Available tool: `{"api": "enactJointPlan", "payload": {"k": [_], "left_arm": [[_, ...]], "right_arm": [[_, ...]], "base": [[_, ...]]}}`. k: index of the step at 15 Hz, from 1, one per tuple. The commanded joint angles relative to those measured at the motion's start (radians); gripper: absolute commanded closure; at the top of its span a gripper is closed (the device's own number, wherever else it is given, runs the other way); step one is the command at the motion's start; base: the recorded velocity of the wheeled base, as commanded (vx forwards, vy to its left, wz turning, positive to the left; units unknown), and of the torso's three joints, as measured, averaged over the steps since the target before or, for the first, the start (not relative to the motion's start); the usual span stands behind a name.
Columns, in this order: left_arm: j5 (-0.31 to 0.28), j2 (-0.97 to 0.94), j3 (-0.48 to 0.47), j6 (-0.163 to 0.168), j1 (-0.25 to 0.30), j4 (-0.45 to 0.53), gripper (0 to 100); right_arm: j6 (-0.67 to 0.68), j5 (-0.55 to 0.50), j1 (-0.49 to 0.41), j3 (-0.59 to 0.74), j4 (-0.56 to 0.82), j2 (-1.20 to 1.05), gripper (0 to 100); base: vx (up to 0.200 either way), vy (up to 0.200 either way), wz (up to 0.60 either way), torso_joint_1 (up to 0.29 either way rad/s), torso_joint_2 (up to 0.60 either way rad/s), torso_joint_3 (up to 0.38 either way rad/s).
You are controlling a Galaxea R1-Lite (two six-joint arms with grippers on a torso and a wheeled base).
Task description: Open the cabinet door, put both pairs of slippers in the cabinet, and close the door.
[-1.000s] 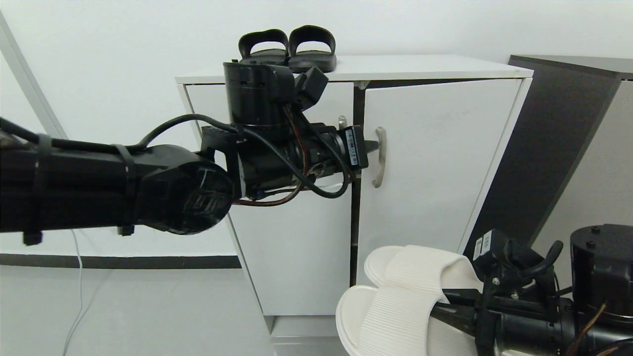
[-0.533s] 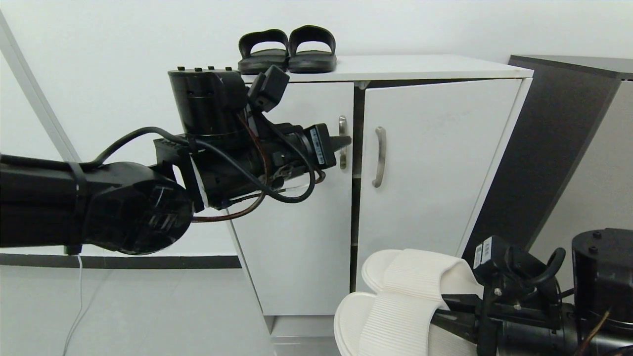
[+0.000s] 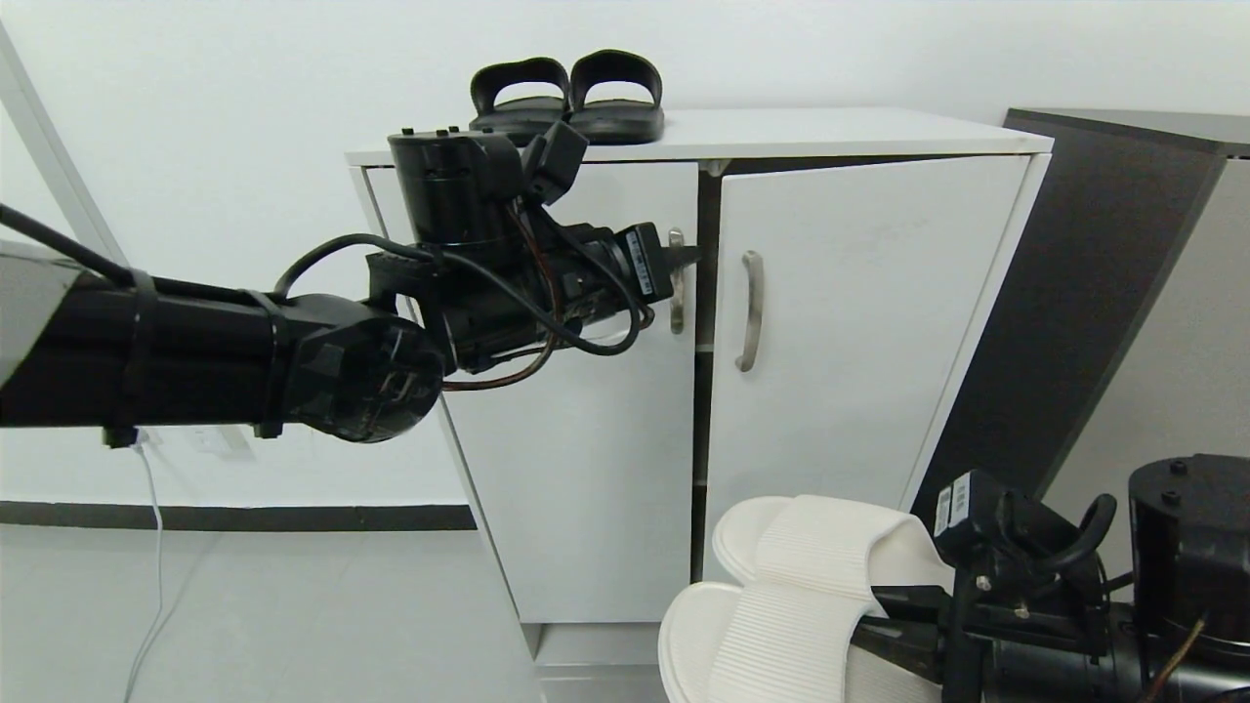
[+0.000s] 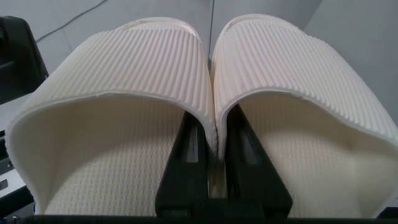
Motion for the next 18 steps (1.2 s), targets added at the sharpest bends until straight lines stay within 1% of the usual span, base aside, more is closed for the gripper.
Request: {"api": "enactJointPlan", "payload": {"k": [1, 4, 7, 9, 10, 11, 12, 13, 14, 15, 16, 17, 18], "left_arm": [[-0.004, 0.036, -0.031, 0.000, -0.007, 0.000, 100], [-0.007, 0.058, -0.068, 0.000, -0.038, -0.003, 100], [-0.004, 0.065, -0.084, 0.000, -0.050, -0.003, 100], [0.005, 0.064, -0.079, 0.000, -0.062, -0.003, 100], [0.006, 0.056, -0.061, 0.001, -0.068, -0.005, 100], [0.009, 0.035, -0.027, 0.006, -0.087, -0.015, 100], [0.006, 0.018, 0.018, 0.006, -0.120, -0.052, 100], [0.003, 0.012, 0.042, 0.006, -0.153, -0.083, 100], [0.008, 0.013, 0.067, 0.014, -0.211, -0.129, 100], [0.009, 0.015, 0.070, 0.023, -0.223, -0.132, 100], [0.009, 0.015, 0.067, 0.026, -0.225, -0.135, 100], [0.011, 0.012, 0.070, 0.026, -0.211, -0.137, 100], [0.013, 0.006, 0.074, 0.027, -0.179, -0.138, 100]], "right_arm": [[-0.001, 0.001, 0.002, -0.002, -0.001, 0.002, 100], [-0.001, 0.001, 0.002, -0.002, 0.000, 0.003, 100], [-0.001, 0.001, 0.004, 0.000, 0.000, 0.005, 100], [-0.001, 0.001, 0.005, 0.003, 0.000, 0.005, 100], [-0.001, 0.001, 0.007, 0.004, 0.000, 0.005, 100], [-0.001, 0.001, 0.013, 0.004, 0.002, 0.005, 100], [-0.001, 0.001, 0.016, 0.004, 0.002, 0.005, 100], [-0.001, 0.001, 0.019, 0.006, 0.002, 0.007, 100], [-0.001, 0.001, 0.023, 0.009, 0.002, 0.005, 100], [-0.001, -0.001, 0.023, 0.011, 0.002, 0.005, 100], [-0.001, -0.001, 0.023, 0.011, 0.002, 0.003, 100], [-0.001, -0.001, 0.023, 0.011, 0.002, 0.002, 100], [-0.001, -0.001, 0.023, 0.011, 0.000, 0.002, 100]], "base": [[0.000, 0.000, 0.00, 0.000, 0.00, 0.000], [0.000, 0.000, 0.00, 0.000, 0.00, 0.000], [0.000, 0.000, 0.00, 0.000, 0.00, 0.000], [-0.200, 0.000, 0.00, 0.002, 0.00, 0.002], [-0.200, 0.000, 0.00, 0.002, 0.00, -0.002], [-0.200, 0.000, 0.00, 0.002, 0.00, 0.002], [-0.200, 0.000, 0.00, -0.007, 0.00, -0.002], [-0.200, 0.000, 0.00, -0.007, 0.01, 0.002], [-0.200, 0.000, 0.00, 0.002, 0.00, 0.002], [-0.200, 0.000, 0.00, 0.002, 0.00, 0.007], [-0.200, 0.000, 0.00, 0.002, 0.00, 0.002], [0.000, 0.000, 0.00, 0.000, 0.00, 0.000], [0.000, 0.000, 0.00, 0.000, 0.00, 0.000]]}}
